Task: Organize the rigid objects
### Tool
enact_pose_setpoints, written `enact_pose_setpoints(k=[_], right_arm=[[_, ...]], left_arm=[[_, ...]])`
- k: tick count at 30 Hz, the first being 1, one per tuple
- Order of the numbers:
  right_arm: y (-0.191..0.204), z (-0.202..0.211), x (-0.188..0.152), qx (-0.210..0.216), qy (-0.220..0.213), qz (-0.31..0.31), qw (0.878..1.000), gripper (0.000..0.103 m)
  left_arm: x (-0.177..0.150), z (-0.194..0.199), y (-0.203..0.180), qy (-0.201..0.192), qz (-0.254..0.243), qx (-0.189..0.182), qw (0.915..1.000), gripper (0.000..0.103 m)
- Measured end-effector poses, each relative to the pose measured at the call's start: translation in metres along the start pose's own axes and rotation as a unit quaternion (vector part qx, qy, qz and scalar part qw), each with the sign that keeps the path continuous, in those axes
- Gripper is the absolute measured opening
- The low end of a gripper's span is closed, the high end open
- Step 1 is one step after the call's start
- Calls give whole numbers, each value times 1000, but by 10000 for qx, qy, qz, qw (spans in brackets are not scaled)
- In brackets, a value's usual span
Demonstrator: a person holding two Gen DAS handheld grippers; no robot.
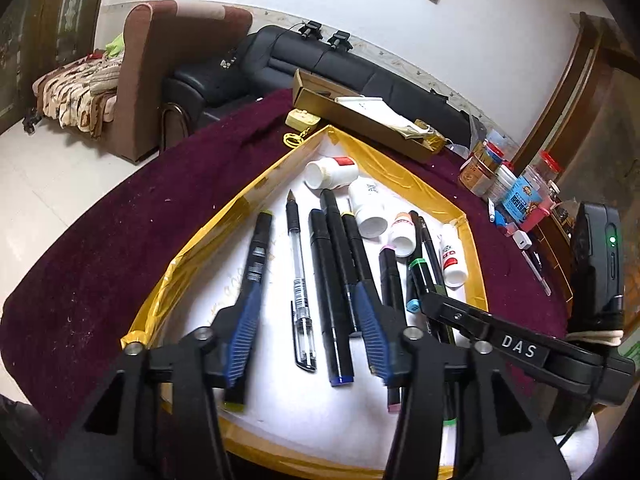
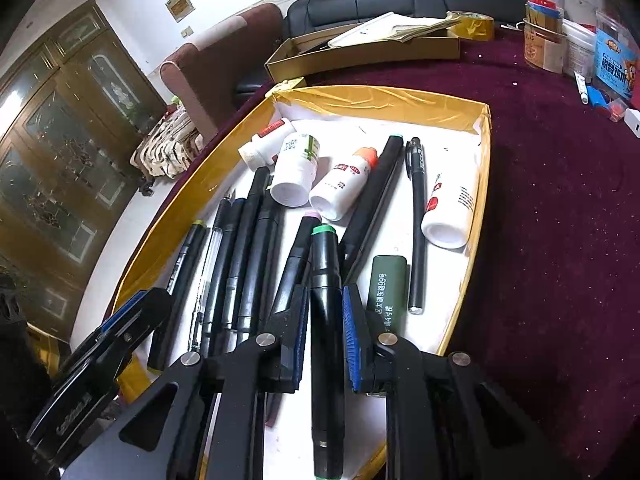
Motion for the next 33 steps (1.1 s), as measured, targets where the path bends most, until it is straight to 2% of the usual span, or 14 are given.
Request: enact_pose_setpoints(k=[3,11,19,21,23,26,30,33], right_arm=[[0,2,-1,167,-19,-10,9999,23],[-6,7,-3,372,-40,-99,9993,25],[4,30,-21,356,-237,504,9978,26],[2,34,-24,367,-281,483,9978,28],[-3,36,-24,338,-346,427,9979,35],[-14,40,-25,304,-407,280,9983,36],[-28,47,-27,414,-485,110,9979,36],[-32,55,-30,265,-630,104,9976,44]], left_arm=[[0,3,-3,-48,-33,118,9999,66],[1,7,-4,-55,1,401,9992,66],[1,14,-25,-256,-425,770,9958,66],[-1,17,-32,-314,-591,881,9939,66],[-2,21,-40,-403,-755,1003,9913,66],[-3,29,-50,-575,-989,1202,9861,66],[-6,41,-67,-856,-1307,1444,9771,76],[-8,48,-79,-1009,-1483,1525,9719,77]])
Point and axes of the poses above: each gripper's, at about its wrist camera, not at the fingertips, and z roughly against the way its jaws point, y to its left, x to its top, the point moved 1 cm from there along -z, roughly the way its jaws point, and after that the axes turned 13 degrees about -x, right-handed, at the moved point
